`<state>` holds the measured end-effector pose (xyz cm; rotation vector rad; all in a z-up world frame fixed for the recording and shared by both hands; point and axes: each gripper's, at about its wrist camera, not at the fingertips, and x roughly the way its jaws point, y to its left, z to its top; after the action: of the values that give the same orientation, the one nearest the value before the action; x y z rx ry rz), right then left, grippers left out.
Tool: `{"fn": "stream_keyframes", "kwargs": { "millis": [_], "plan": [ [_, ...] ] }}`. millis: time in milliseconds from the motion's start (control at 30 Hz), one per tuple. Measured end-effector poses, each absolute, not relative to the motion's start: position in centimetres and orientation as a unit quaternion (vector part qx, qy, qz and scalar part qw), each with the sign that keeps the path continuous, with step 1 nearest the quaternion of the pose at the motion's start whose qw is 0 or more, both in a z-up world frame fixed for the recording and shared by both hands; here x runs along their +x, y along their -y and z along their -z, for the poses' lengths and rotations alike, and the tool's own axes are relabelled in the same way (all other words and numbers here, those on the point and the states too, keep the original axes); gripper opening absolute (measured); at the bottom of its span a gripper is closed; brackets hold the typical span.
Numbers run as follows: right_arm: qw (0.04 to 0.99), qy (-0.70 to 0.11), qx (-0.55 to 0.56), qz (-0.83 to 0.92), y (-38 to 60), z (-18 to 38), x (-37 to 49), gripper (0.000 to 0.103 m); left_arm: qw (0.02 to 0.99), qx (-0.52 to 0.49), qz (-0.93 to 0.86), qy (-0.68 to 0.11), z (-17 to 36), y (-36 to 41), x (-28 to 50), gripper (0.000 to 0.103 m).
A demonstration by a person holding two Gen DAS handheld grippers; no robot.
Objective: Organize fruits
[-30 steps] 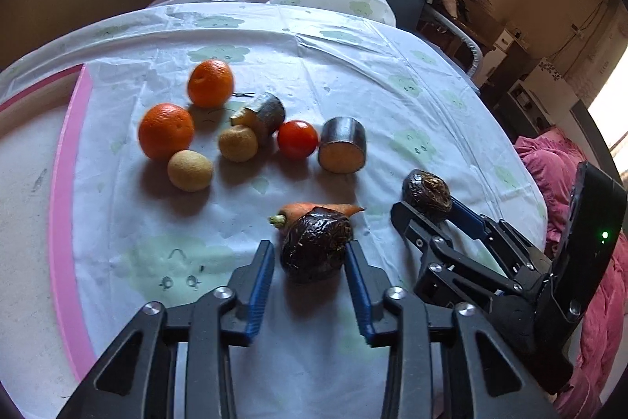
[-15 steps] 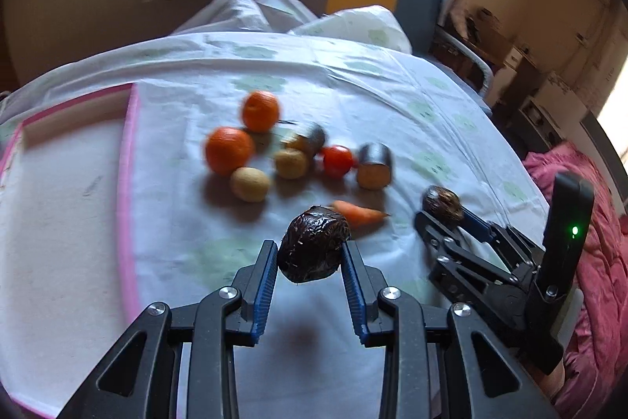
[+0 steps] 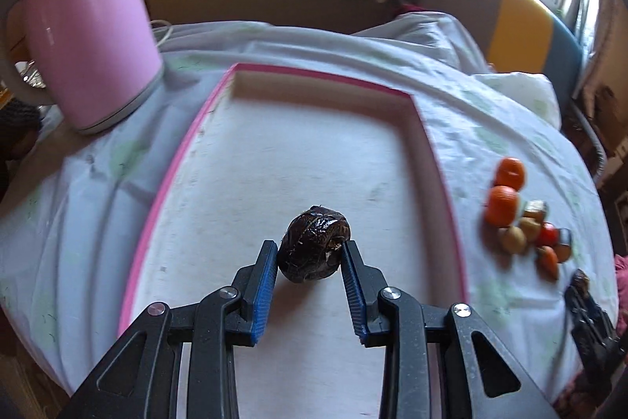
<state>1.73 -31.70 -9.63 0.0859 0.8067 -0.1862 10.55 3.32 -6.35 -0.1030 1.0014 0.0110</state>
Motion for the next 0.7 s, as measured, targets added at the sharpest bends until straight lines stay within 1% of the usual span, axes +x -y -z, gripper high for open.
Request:
{"fn": "stream_keyframes", "kwargs": {
  "millis": [133,300,433,700],
  "plan": [
    [0.914,-0.394,0.036,0.093,31.5,9.6,1.8,0.049,0.882,-0.036,-0.022,-0.47,6.6,-3.9,10.5,0.034],
    [0.913,-0.394,0.031,0.095,31.4,9.7,1.8,0.049,0.884,-0.043,-0.024,-0.465,6.1,-4.2,10.1,0.034],
    [0.913,-0.395,0.03,0.096,31.3,9.6,1.8,0.048,0.888,-0.046,-0.021,-0.457,5.4,-4.4,9.3,0.041],
    [0.91,-0.403,0.033,0.095,31.3,9.3,1.8,0.048,0.894,-0.057,-0.012,-0.443,3.9,-5.4,7.0,0.046]
  ]
}}
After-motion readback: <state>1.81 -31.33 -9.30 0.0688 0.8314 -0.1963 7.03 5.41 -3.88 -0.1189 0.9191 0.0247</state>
